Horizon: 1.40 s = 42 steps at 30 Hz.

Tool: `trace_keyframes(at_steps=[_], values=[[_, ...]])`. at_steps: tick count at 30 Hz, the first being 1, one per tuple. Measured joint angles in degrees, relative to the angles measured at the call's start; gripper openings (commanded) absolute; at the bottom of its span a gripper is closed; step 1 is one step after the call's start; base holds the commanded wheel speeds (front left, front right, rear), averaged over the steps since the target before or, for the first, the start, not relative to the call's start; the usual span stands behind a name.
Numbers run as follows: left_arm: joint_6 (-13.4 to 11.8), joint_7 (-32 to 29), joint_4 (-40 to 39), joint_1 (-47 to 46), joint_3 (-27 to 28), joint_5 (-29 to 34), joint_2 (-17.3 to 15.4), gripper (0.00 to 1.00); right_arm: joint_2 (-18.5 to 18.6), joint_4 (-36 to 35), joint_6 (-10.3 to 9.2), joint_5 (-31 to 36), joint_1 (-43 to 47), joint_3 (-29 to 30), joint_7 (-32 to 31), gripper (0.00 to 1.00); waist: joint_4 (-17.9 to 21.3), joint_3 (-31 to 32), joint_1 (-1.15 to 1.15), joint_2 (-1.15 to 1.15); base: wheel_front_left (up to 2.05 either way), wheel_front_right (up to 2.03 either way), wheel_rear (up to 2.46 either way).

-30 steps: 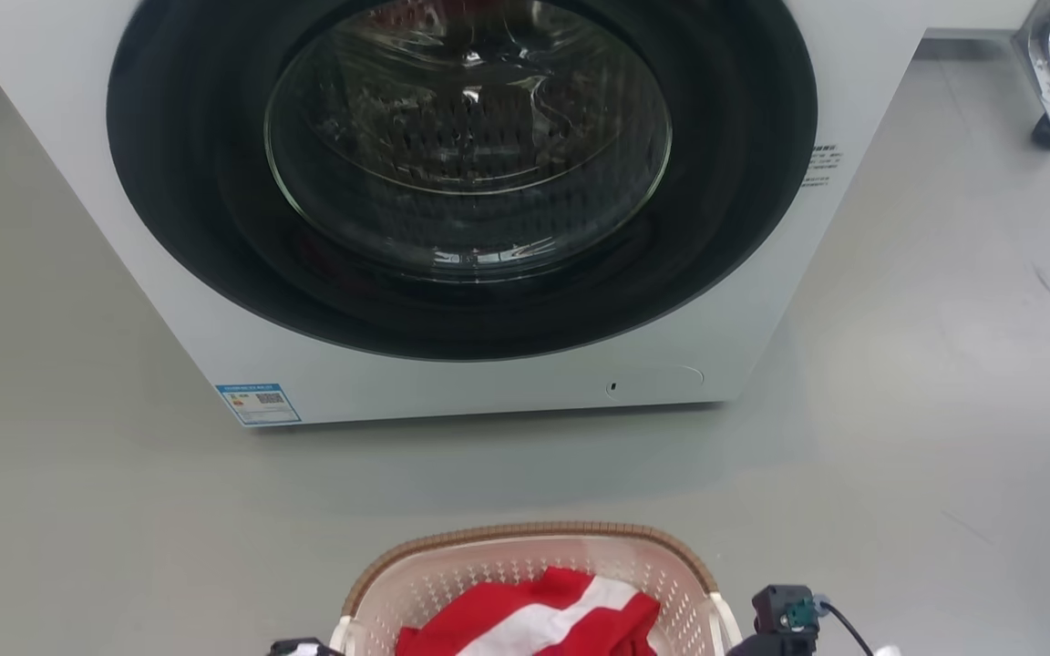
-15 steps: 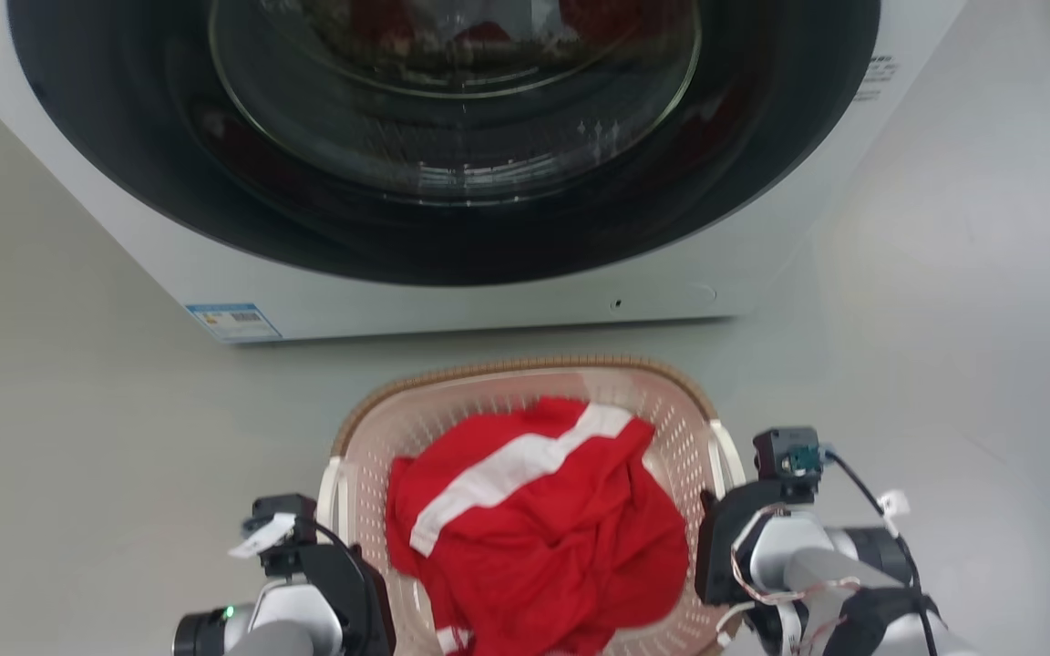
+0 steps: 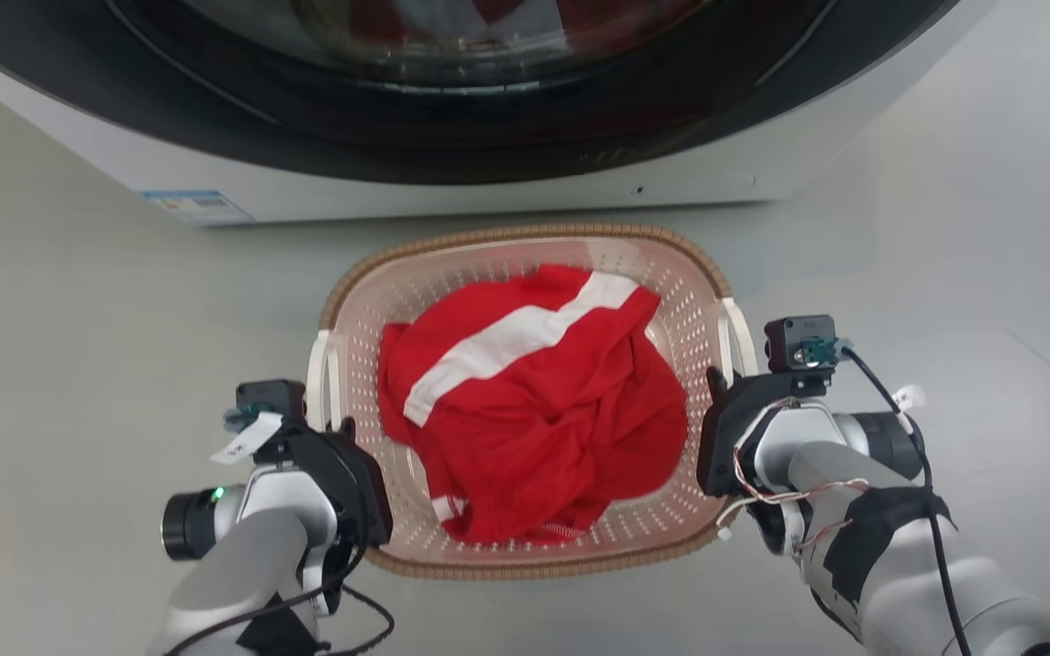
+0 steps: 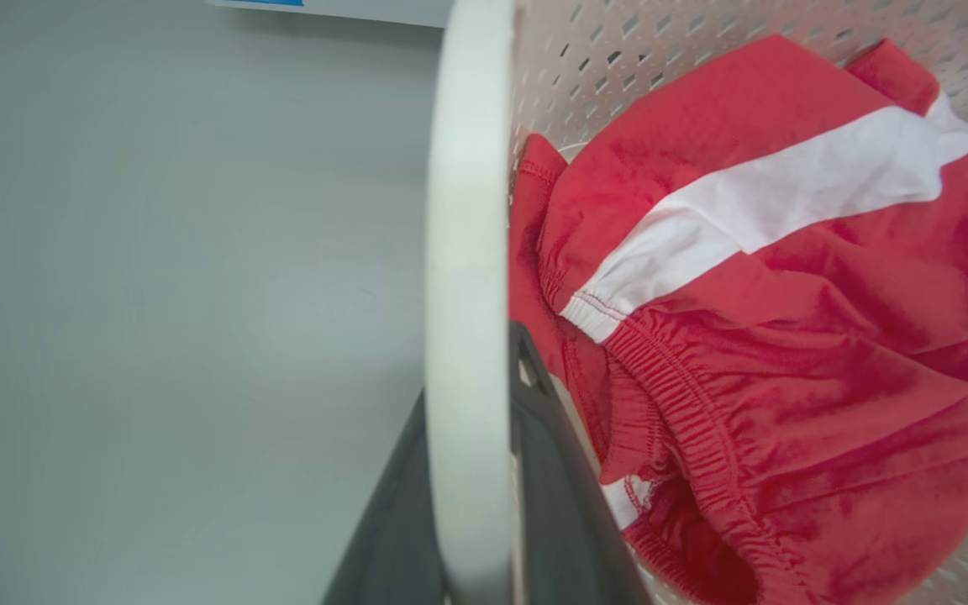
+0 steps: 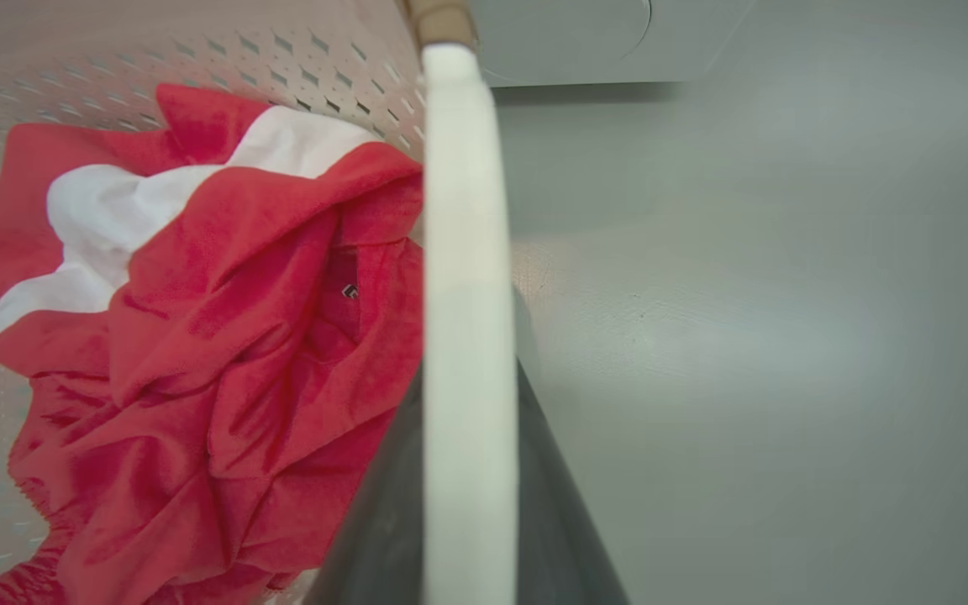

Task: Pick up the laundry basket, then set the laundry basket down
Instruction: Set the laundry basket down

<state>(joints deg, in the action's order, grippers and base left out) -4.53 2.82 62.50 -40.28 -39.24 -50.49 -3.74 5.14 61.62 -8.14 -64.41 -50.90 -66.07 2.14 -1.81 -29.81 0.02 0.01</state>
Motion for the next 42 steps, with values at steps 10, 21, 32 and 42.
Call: trace_keyframes(at_steps=[10,21,32,42], values=[[0.1,1.3,0.1,-5.9,0.0,0.8,-0.3,0.0,0.0,1.3,0.04,0.3,-4.8,0.6,1.6,0.0,-0.6,-7.7,0.0,0.0,0.0,0.0,0.0],[0.9,3.4,1.5,-8.9,0.0,1.3,0.3,0.0,-0.1,2.9,0.08,0.9,-7.3,0.7,4.1,0.0,-1.7,-15.5,-0.01,0.0,0.0,0.0,0.0],[1.3,5.7,2.7,-12.4,0.2,1.4,0.4,0.0,-0.1,3.3,0.08,1.5,-10.4,0.5,5.6,0.0,-2.4,-18.9,-0.01,0.0,0.0,0.0,0.0],[2.0,7.2,4.3,-13.4,0.1,1.7,0.7,0.0,-0.2,3.6,0.08,1.5,-10.4,0.0,6.6,0.14,-2.7,-19.5,-0.02,-0.01,0.0,0.0,0.0]])
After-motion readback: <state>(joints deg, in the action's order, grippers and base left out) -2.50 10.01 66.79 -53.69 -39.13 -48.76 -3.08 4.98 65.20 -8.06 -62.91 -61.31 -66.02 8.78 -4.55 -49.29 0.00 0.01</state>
